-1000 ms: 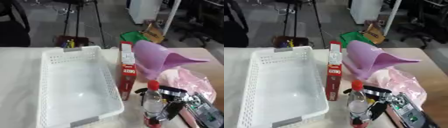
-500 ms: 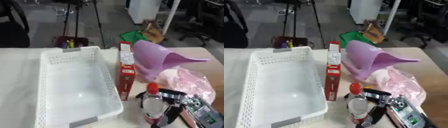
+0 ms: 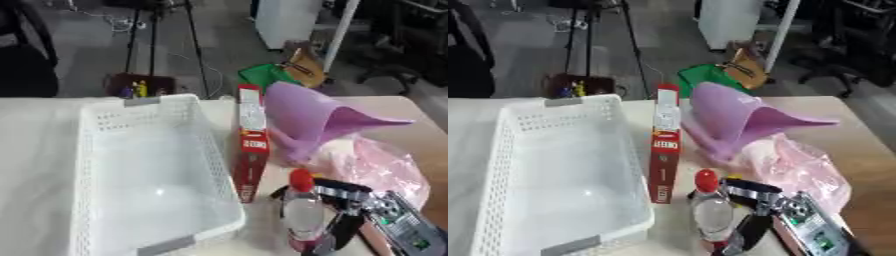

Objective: Pick up objects on the table and place them in the box.

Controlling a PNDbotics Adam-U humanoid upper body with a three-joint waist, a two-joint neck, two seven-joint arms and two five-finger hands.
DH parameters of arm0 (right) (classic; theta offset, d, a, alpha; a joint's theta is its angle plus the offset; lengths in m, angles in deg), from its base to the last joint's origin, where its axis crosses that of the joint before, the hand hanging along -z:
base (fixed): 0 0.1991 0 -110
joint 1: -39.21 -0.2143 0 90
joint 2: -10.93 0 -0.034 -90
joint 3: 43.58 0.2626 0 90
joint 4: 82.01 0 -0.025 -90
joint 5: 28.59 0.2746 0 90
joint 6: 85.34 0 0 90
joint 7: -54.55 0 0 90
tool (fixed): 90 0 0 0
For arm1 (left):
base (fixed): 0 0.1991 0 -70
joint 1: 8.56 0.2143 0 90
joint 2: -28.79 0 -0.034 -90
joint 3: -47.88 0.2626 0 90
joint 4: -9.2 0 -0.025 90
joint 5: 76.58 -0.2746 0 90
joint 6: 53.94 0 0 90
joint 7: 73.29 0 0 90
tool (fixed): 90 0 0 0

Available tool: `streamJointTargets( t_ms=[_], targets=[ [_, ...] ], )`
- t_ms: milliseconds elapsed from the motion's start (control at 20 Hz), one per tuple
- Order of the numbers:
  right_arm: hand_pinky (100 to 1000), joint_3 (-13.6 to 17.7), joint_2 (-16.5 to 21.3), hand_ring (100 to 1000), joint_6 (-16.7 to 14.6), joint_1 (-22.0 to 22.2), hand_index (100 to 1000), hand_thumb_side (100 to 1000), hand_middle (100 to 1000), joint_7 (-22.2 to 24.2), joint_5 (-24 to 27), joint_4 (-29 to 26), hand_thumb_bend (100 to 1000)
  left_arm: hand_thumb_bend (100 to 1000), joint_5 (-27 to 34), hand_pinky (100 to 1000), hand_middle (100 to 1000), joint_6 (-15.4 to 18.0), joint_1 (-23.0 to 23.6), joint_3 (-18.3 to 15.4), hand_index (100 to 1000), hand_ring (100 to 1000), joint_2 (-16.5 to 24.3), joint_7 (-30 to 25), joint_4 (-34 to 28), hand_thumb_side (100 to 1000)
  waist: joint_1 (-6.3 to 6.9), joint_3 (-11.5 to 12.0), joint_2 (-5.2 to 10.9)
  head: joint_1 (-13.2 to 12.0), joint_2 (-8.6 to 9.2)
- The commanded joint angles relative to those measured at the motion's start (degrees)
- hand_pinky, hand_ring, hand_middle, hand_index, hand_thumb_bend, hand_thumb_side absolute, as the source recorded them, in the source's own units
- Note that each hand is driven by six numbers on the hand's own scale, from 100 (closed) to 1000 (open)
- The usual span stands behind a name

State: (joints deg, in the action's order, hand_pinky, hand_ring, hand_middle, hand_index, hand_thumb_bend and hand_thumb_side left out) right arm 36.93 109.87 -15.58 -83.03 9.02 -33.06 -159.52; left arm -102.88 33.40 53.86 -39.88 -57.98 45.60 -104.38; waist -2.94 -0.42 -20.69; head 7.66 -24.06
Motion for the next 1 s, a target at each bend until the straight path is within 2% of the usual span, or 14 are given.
streamJointTargets(
  t_ms=[50,1000],
  targets=[
    [915,1.0,2.1,934,-7.1,-0.8,664,119,548,7.5,0.9,-1.6,717,100,-0.1,856,760,0.1,-0.5,-0.4,737,822,1.4,-0.3,-1.0,1000,0.14,-0.2,1.13,0.2,0.78],
    [912,2.6,3.8,931,-4.8,-2.7,660,120,534,7.5,5.8,-5.1,718,100,-0.2,855,761,0.0,-0.2,-0.4,736,823,1.4,-0.8,-1.0,1000,0.0,-0.3,1.61,0.2,1.38]
  ],
)
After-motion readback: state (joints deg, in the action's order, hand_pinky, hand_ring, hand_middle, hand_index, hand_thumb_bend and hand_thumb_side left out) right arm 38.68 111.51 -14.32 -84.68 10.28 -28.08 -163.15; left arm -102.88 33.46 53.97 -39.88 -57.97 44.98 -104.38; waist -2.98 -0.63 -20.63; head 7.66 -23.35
